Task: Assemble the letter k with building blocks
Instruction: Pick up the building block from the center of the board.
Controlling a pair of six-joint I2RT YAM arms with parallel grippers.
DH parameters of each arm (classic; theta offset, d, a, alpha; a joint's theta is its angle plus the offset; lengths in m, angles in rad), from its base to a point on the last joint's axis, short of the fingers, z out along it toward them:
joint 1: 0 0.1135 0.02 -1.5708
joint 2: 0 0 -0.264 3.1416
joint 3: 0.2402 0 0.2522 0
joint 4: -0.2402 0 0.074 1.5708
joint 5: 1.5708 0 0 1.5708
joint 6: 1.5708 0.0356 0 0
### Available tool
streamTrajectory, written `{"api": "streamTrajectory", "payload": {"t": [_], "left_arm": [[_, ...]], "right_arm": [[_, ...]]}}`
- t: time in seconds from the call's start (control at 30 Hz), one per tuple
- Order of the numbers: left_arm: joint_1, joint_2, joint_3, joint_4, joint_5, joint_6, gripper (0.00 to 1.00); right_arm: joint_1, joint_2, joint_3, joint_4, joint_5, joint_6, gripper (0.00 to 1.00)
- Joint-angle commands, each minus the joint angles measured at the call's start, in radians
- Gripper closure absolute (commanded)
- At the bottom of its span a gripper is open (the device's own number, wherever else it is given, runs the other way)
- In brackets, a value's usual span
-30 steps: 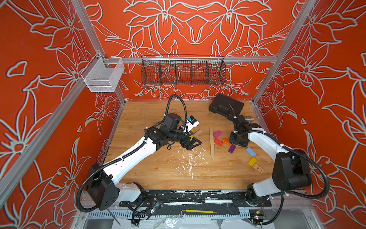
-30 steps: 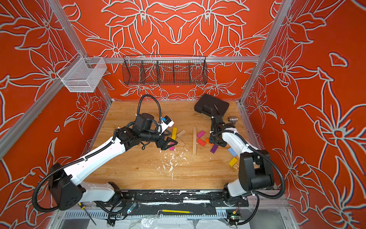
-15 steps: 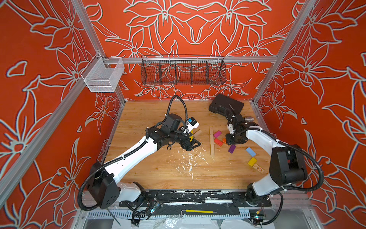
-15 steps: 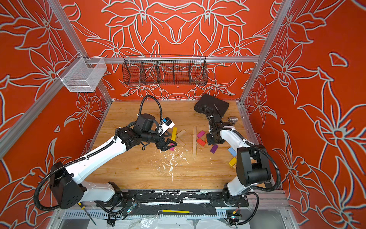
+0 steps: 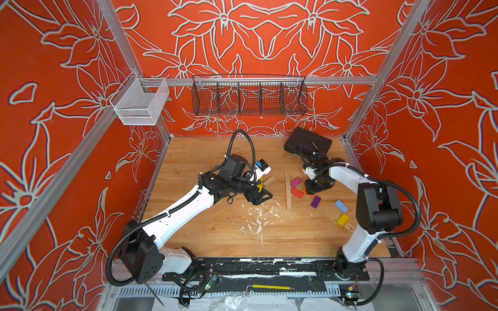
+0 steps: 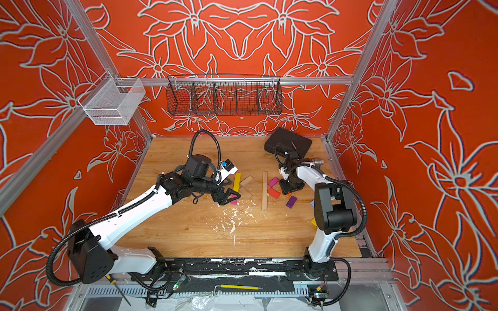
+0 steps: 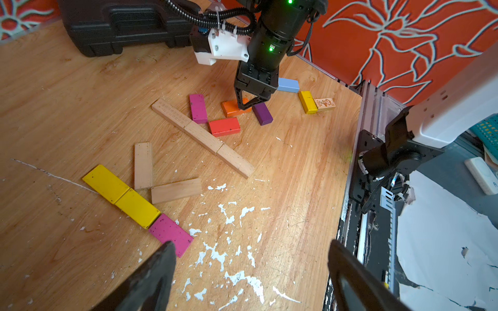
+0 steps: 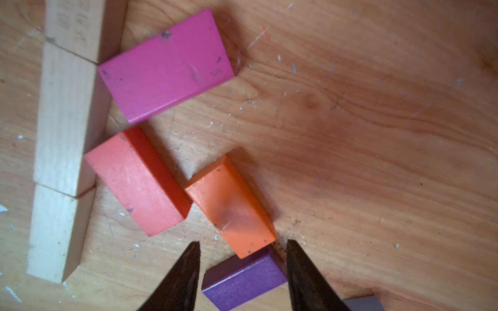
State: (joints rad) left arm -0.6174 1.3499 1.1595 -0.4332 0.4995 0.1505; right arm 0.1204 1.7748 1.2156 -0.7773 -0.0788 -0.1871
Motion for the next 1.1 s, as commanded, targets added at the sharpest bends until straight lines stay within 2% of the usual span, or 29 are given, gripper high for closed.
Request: {"api": "streamTrajectory", "payload": {"t": [0.0, 0.7, 1.07], "left_arm": [[-0.005, 0.012, 0.016, -0.02, -0.007, 0.026, 0.14], [-0.003, 0.041, 0.022, -0.029, -0.018, 0.035, 0.13], [-0.002, 0.042, 0.022, -0.042, -0.049, 0.055, 0.12]], "right_arm": [[-0.01, 0.035, 0.032, -0.039, -0.024, -0.046, 0.48], [-0.042, 0.122, 0.048, -0.003, -0.036, -0.032, 0.55], [-0.048, 0.116, 0.043, 0.049, -0.018, 0.082, 0.71]]}}
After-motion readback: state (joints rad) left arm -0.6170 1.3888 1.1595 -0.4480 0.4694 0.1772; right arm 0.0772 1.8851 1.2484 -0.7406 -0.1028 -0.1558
